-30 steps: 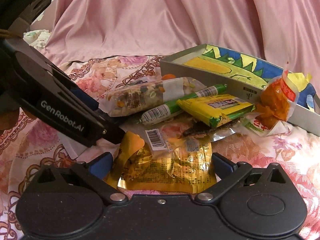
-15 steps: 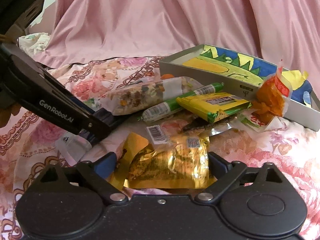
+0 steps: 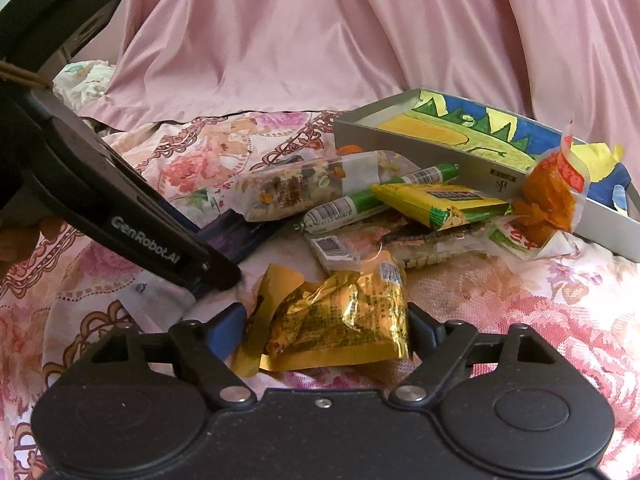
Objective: Organize snacks
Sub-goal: 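Close the left gripper on the blue stick pack while the right gripper closes on the gold packet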
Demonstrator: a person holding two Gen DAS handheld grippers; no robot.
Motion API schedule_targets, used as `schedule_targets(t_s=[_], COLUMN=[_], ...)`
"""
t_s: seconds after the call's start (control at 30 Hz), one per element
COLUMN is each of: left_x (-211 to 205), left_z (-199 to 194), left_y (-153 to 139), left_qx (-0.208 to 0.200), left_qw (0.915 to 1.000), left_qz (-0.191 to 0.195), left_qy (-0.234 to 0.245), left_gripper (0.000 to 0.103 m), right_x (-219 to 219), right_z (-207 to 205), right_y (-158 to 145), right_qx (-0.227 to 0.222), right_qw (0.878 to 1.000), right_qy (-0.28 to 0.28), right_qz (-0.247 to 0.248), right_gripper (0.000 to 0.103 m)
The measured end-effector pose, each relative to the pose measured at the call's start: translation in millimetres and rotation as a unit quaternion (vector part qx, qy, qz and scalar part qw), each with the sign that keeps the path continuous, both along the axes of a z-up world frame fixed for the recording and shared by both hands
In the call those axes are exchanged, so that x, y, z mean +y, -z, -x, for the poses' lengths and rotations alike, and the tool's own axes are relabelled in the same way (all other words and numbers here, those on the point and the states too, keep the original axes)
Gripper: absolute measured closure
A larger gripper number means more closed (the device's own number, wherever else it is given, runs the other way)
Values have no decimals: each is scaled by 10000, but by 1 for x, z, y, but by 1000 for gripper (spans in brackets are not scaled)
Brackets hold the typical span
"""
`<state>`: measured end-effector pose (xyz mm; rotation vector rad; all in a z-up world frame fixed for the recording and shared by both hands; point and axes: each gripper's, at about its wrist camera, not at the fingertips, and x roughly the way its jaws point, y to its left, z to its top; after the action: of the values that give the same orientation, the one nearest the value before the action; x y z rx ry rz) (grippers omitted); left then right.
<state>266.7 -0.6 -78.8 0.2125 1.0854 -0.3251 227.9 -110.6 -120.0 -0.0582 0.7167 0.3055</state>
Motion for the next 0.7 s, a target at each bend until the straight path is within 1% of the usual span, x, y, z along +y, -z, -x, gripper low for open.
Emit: schedule_targets(t_s=[0.1,0.27,0.43,0.6,0.7], left_x=[6,22,36,45,46], left_z=[6,24,44,60,67], left_y=[-3,-9,-16,-18,-16], left_qx=[3,-21,-174,-308,-249], left_qw=[9999,9987,9957,9929,9927], left_qz=[49,233,415,549,546], left_qy=[-117,-464,-814,-1010,-1047], left_gripper=[69,70,71,72,72], right_x=[0,1,8,17,20], right_z=[4,12,20,30,34], right_y=[-1,-5,-10,-16,-18], right_qx=[-46,-132,-212,-309,-414], right_qw=[10000,9998,9993,9978,9966], right_qy=[-15,-127,-319,-586,-703], right_qz=[-3,0,-18,-82,-116], right_gripper=[26,27,27,27,27])
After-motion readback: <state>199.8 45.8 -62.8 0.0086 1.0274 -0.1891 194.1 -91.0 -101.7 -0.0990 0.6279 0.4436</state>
